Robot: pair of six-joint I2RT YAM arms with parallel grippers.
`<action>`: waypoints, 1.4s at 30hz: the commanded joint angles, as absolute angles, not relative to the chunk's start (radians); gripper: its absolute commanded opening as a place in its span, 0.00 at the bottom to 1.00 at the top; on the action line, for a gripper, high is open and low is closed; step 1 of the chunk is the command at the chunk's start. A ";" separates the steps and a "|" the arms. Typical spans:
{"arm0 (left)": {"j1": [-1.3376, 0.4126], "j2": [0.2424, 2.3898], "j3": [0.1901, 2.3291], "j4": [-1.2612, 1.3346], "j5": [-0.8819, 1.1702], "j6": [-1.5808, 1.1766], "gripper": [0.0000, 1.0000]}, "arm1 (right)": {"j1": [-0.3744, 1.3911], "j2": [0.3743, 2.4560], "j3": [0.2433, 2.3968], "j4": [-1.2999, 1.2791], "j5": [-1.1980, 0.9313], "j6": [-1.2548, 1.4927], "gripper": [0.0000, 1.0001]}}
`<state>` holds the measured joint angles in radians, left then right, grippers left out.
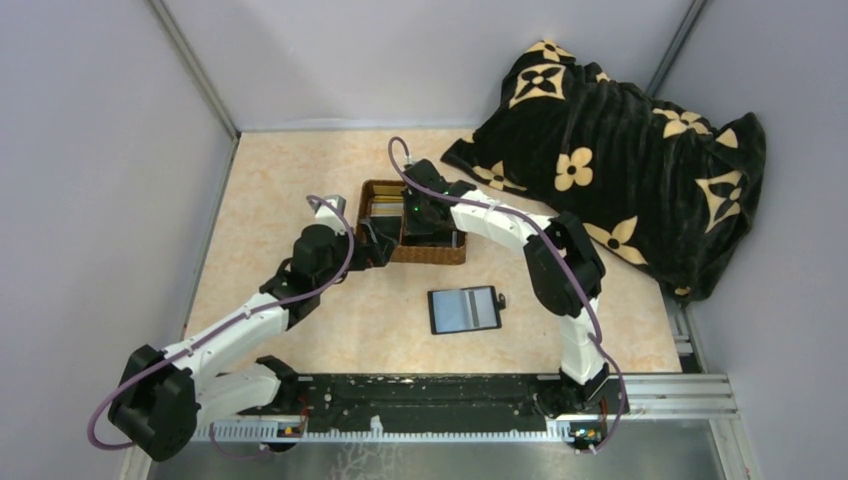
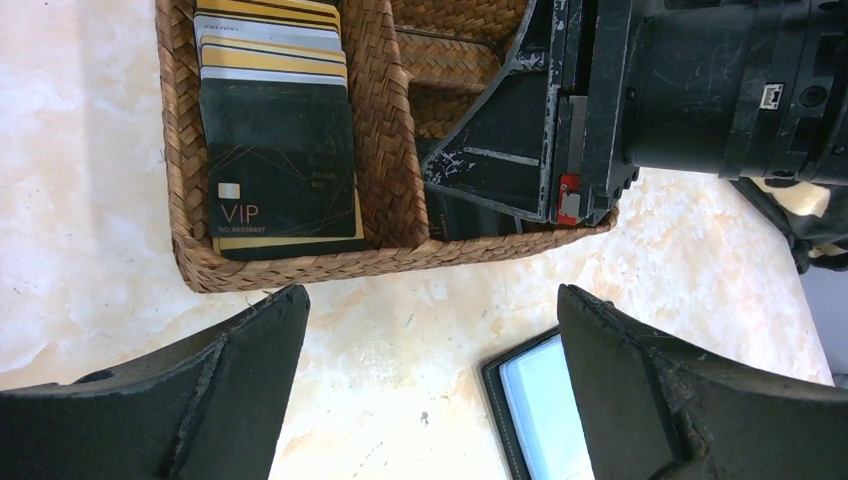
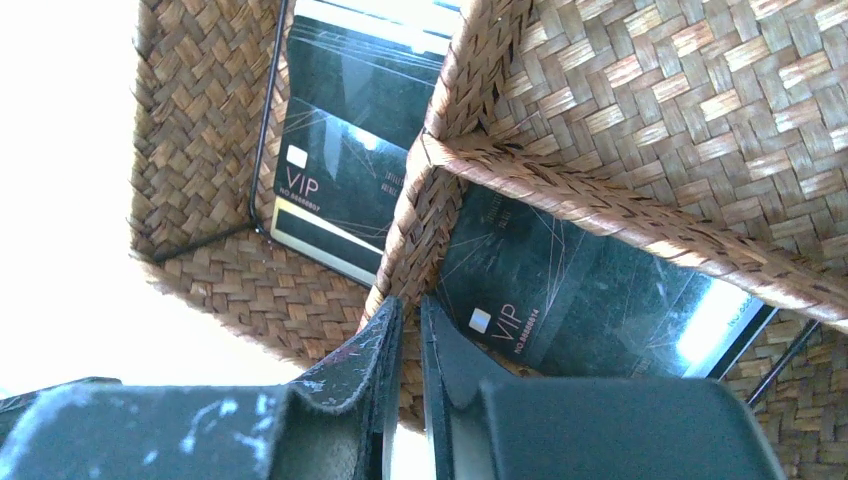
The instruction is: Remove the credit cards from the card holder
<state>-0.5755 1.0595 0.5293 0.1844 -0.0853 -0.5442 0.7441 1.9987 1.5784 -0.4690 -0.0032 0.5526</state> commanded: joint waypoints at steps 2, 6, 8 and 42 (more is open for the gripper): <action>-0.573 1.057 0.517 0.212 -0.075 -0.526 0.99 | 0.768 1.975 1.625 -0.420 -0.038 0.557 0.13; -0.572 1.067 0.517 0.223 -0.062 -0.523 0.99 | 0.769 1.929 1.590 -0.405 0.007 0.554 0.13; -0.573 1.076 0.516 0.235 -0.050 -0.519 0.99 | 0.767 1.881 1.545 -0.382 0.050 0.548 0.12; -0.846 1.111 0.543 0.243 -0.041 -0.554 0.99 | 0.605 1.007 0.562 -0.100 0.287 0.613 0.39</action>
